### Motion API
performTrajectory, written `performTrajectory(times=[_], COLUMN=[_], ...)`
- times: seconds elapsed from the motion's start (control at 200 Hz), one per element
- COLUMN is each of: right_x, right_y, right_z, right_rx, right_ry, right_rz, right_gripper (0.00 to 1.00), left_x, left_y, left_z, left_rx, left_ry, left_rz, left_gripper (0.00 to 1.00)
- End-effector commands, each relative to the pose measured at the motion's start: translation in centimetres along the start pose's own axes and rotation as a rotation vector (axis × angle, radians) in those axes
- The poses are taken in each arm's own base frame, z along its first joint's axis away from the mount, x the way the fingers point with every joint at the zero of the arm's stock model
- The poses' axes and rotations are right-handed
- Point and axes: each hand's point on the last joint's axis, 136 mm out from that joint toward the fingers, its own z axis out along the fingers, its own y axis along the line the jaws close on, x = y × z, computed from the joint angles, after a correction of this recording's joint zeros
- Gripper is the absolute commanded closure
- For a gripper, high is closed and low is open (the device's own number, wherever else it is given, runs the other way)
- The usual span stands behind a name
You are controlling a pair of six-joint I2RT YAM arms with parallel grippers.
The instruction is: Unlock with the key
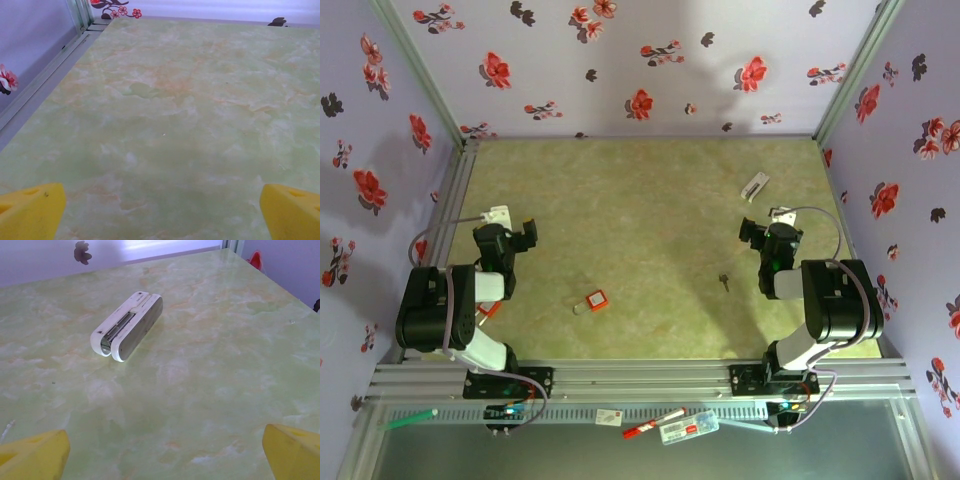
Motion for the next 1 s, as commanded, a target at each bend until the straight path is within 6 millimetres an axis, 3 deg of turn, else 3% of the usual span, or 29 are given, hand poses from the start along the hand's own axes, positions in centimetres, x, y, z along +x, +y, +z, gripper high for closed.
performTrajectory(times=[0.0,0.19,0.375,0.485,0.55,0.725,0.85,0.995], right_x=[-1.5,-4.3,-7.3,-7.9,-6.9,-1.5,2.2,3.8], right_y=[-0.3,0.3,1.5,3.3,4.4,7.2,7.7,7.8], right_z=[0.2,-1.6,-6.1,-9.6,-11.7,-16.4,-17.2,-16.1], right_rx=[0.016,0.015,0.005,-0.055,-0.075,-0.055,-0.009,0.029], right_ry=[-0.029,0.050,0.201,0.318,0.445,0.766,0.876,0.894], right_rz=[0.003,0.015,0.232,0.425,0.549,0.743,0.817,0.858], right_gripper=[0.01,0.01,0.01,0.01,0.04,0.15,0.24,0.35], left_x=[-1.9,-5.2,-9.8,-11.1,-11.5,-8.9,-6.9,-5.7], left_y=[0.1,0.4,-0.3,-2.8,-5.0,-11.2,-14.6,-16.9], left_z=[-0.2,-2.3,-5.7,-8.4,-10.3,-15.4,-18.1,-20.1], left_rx=[-0.011,-0.017,0.021,0.109,0.183,0.346,0.411,0.451], left_ry=[-0.034,-0.045,0.020,0.173,0.267,0.559,0.683,0.730], left_rz=[0.008,-0.005,-0.171,-0.306,-0.385,-0.574,-0.614,-0.593], left_gripper=[0.00,0.00,0.00,0.00,0.00,0.00,0.00,0.00])
